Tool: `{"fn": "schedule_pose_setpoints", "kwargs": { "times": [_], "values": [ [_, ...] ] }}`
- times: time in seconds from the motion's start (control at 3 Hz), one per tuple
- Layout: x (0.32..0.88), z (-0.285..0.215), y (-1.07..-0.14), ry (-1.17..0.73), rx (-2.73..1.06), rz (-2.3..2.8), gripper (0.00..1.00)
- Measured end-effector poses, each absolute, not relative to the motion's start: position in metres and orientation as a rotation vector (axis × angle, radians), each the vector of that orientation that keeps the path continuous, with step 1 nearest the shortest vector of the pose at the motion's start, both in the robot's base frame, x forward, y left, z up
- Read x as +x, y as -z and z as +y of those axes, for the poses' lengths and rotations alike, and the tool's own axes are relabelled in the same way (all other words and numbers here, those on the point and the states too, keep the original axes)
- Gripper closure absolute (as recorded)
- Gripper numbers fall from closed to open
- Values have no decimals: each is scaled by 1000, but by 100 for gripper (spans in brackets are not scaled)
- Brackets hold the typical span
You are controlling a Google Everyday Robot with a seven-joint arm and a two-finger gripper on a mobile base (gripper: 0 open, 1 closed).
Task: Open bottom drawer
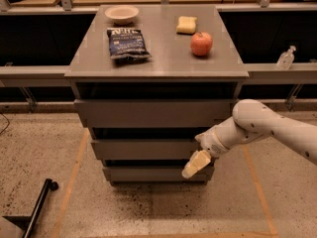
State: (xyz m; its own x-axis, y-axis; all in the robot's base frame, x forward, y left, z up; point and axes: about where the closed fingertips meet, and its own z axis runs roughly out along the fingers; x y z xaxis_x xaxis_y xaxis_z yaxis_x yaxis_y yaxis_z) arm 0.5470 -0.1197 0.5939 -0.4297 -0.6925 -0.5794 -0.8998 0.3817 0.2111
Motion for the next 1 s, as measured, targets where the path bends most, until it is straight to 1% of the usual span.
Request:
{"fn": "schedule_pose_setpoints", "kwargs": {
  "times": [0.67, 1.0],
  "values": [
    [552, -127, -532, -690, -1426, 2314, 0],
    [563, -136, -499, -677, -1418, 2315, 0]
  ]
}}
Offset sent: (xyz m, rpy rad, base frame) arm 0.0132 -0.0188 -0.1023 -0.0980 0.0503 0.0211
